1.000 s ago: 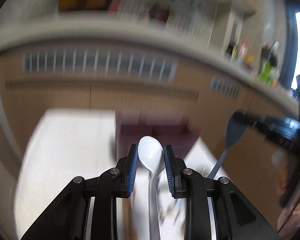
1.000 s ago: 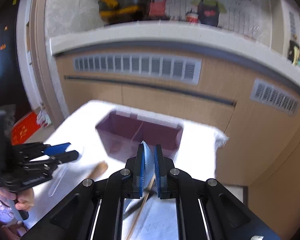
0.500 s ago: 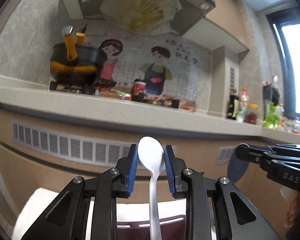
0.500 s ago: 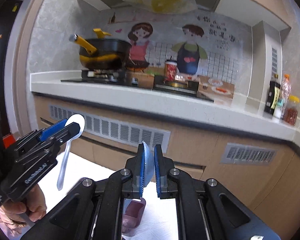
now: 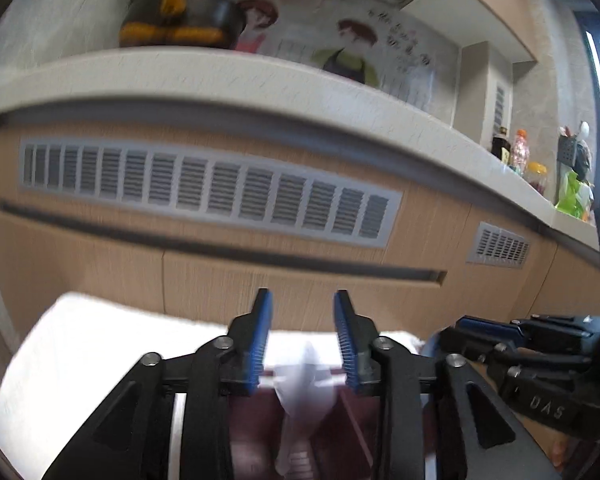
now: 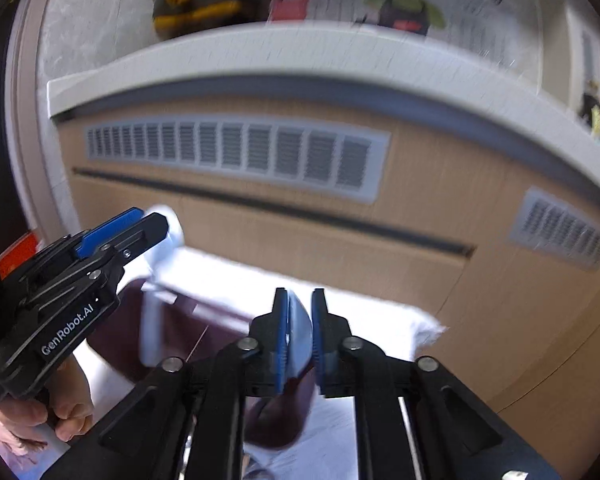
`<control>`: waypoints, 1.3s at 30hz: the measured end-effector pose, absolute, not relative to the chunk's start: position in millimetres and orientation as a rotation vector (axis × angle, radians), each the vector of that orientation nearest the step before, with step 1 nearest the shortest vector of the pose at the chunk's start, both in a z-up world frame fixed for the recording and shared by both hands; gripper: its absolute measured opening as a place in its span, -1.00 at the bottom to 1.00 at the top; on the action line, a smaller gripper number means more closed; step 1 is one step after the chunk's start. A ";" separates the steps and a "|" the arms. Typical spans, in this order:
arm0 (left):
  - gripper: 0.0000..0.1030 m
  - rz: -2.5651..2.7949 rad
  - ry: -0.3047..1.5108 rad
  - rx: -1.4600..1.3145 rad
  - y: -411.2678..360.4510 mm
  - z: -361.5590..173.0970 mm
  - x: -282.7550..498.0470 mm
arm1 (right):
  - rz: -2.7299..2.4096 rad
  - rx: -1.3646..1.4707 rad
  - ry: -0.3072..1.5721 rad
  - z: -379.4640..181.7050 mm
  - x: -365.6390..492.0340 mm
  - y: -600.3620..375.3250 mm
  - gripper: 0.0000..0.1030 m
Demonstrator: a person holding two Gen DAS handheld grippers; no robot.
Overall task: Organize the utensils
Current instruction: 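Lower the translucent spoon into the caddy and open the left tool, then grasp a grey translucent spoon with the left tool while the right tool grasps a wooden chopstick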
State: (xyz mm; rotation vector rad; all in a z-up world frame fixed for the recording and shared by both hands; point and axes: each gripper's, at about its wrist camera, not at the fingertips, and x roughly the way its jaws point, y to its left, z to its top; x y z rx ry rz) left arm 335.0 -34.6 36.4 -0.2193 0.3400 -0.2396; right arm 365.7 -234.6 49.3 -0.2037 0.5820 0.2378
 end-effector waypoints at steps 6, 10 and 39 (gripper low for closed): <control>-0.21 -0.187 0.442 -0.268 2.0 34.1 310.2 | 0.233 -0.176 0.579 46.8 350.3 -240.1 -0.03; 0.02 -0.151 0.547 -0.260 23.7 24.4 287.8 | 0.157 -0.160 0.543 53.8 317.4 -252.2 0.92; 0.24 -0.214 0.872 -0.177 31.1 -53.2 204.7 | -0.020 0.145 0.951 -77.3 295.9 -255.4 0.87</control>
